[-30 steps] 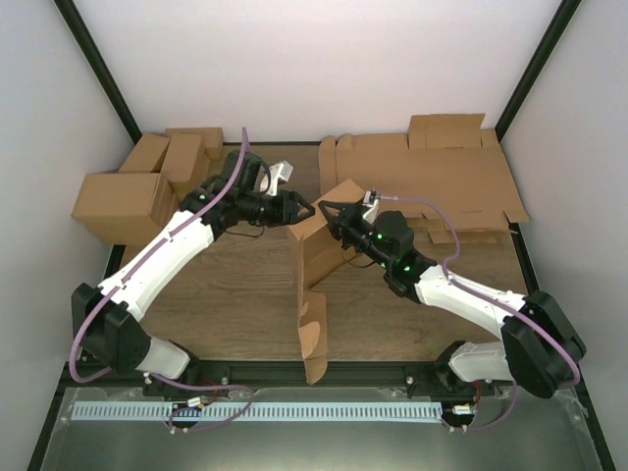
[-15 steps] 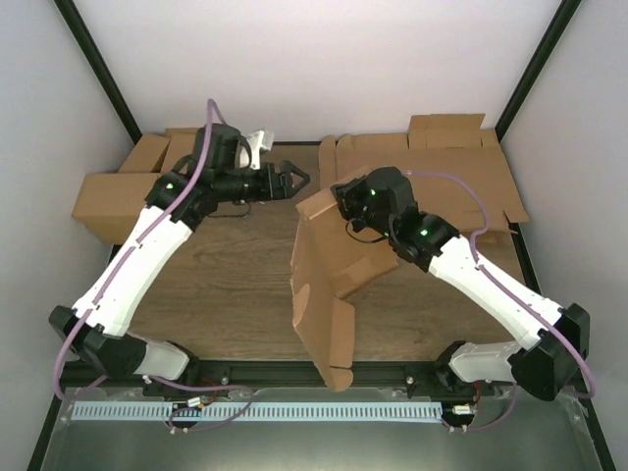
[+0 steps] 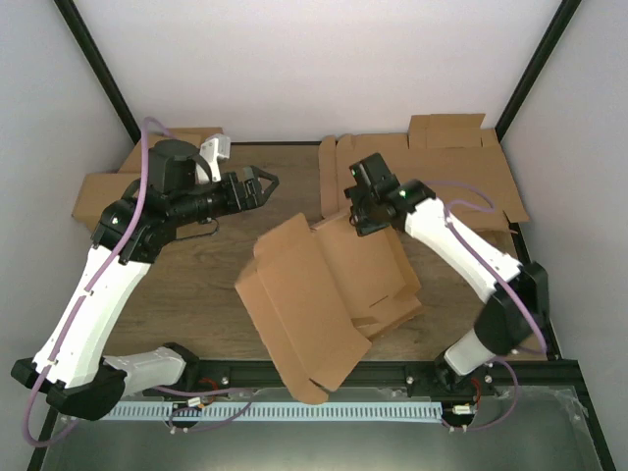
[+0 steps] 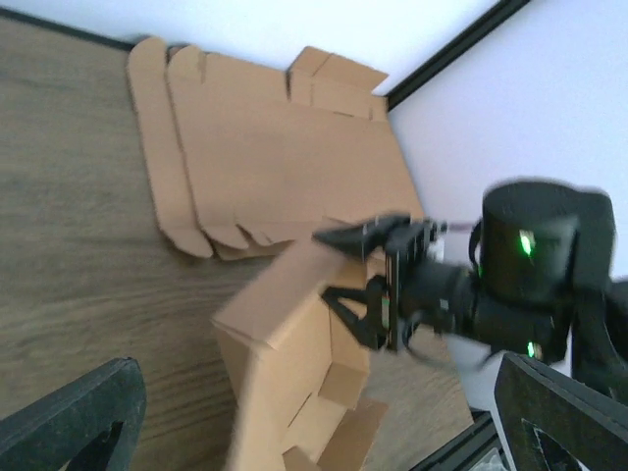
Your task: Fold the paper box
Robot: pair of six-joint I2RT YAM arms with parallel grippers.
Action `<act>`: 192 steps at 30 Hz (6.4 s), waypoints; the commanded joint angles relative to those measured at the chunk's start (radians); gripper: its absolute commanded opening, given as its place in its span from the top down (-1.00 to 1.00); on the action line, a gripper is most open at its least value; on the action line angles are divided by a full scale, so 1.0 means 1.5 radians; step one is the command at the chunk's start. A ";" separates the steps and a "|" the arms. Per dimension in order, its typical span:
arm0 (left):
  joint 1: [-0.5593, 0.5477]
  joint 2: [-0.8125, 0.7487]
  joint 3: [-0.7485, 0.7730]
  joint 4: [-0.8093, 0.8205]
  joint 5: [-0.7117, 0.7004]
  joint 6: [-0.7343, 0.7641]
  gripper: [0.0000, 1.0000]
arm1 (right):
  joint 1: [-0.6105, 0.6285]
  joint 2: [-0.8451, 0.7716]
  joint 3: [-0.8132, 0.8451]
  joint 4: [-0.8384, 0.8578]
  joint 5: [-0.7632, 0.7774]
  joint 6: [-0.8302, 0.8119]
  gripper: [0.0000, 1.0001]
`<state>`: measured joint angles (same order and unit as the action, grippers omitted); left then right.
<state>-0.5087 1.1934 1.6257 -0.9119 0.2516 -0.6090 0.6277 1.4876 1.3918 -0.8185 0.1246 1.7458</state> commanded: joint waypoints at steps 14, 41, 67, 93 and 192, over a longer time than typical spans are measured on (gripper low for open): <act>0.011 -0.143 -0.227 -0.129 0.061 -0.209 -1.00 | -0.207 0.022 -0.038 0.213 -0.401 -0.726 -0.97; 0.122 -0.153 -0.467 -0.077 0.084 -0.129 -1.00 | -0.115 -0.044 -0.051 0.100 -0.336 -1.092 -0.69; 0.132 -0.048 -0.353 -0.090 0.035 -0.021 -1.00 | 0.095 0.097 0.002 0.053 0.229 -1.113 0.44; 0.144 -0.002 -0.041 -0.047 0.163 0.012 -1.00 | -0.179 -0.108 -0.153 0.205 -0.023 -0.828 0.99; 0.133 0.025 -0.388 0.014 0.069 0.082 -0.85 | 0.023 0.153 -0.208 0.102 -0.130 -1.016 0.39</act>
<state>-0.3130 1.2583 1.0355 -0.8528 0.3832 -0.5110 0.6525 1.7164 1.0897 -0.7246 -0.0605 0.1574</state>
